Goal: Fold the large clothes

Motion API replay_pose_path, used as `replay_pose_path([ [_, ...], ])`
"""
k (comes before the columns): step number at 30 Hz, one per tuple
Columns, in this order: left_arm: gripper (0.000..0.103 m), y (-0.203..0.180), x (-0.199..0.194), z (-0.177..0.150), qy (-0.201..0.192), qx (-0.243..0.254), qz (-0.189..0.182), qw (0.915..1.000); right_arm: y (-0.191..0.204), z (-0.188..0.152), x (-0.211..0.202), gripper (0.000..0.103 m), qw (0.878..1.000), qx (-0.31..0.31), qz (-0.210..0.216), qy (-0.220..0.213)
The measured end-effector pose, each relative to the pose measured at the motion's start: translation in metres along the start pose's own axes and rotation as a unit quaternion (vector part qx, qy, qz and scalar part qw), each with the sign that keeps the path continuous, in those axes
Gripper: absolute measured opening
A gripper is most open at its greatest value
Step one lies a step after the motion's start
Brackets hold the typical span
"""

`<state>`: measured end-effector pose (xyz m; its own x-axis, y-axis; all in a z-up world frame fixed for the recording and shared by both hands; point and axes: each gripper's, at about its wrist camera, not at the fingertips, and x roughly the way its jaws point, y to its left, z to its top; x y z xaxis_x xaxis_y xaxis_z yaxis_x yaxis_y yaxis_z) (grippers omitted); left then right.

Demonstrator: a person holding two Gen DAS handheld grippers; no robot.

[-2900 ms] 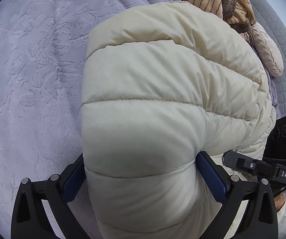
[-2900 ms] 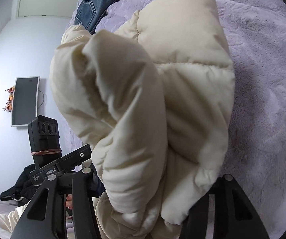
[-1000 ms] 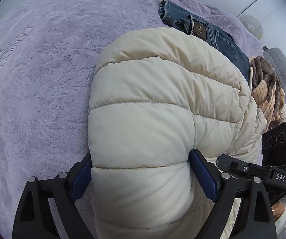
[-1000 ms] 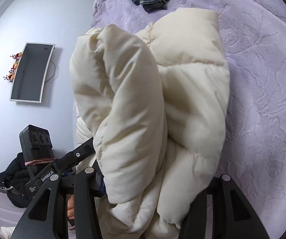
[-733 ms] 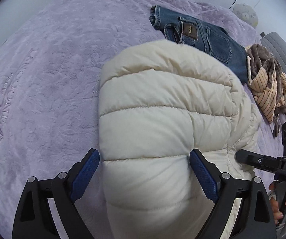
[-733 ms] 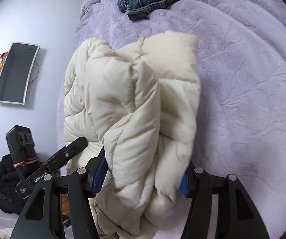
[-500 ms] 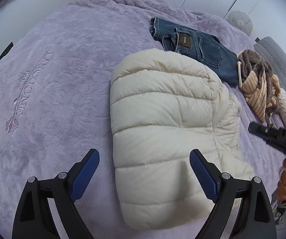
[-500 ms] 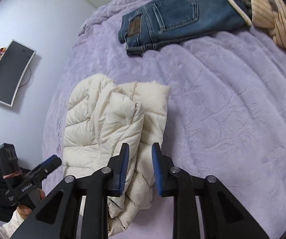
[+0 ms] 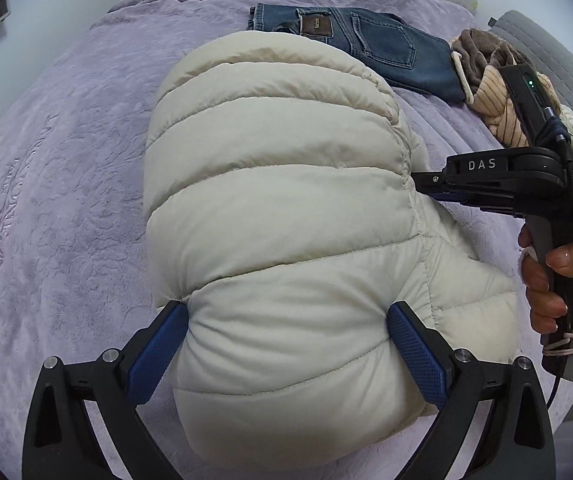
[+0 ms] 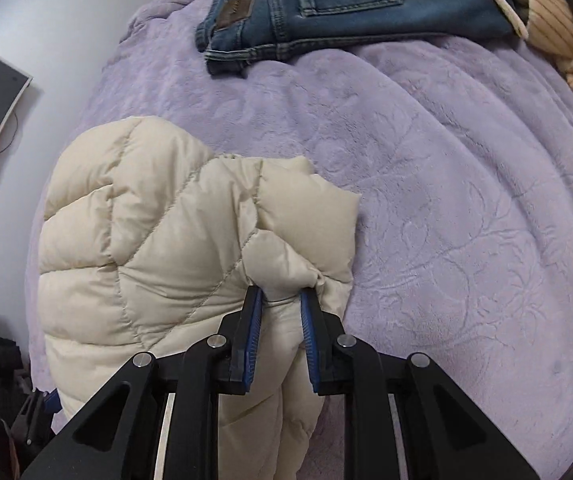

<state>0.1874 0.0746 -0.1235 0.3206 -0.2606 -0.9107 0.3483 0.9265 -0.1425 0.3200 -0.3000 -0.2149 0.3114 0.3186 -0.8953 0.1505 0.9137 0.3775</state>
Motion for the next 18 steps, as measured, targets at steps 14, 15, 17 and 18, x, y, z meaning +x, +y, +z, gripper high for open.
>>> replay_pose_path([
  [14,0.099,0.006,-0.003,0.004,0.017,-0.014,0.0,0.9998,0.0,-0.001,-0.02,0.022,1.0,0.016,-0.009,0.008],
  [15,0.099,0.006,-0.003,0.004,0.018,-0.016,0.0,0.9997,0.001,-0.001,-0.023,0.022,1.0,0.016,-0.01,0.009],
  [17,0.099,0.007,-0.004,0.004,0.019,-0.018,0.0,0.9997,0.004,-0.002,-0.028,0.022,1.0,0.016,-0.01,0.01],
  [18,0.099,0.008,-0.005,0.004,0.019,-0.019,0.0,0.9996,0.004,-0.004,-0.034,0.022,1.0,0.018,-0.01,0.011],
])
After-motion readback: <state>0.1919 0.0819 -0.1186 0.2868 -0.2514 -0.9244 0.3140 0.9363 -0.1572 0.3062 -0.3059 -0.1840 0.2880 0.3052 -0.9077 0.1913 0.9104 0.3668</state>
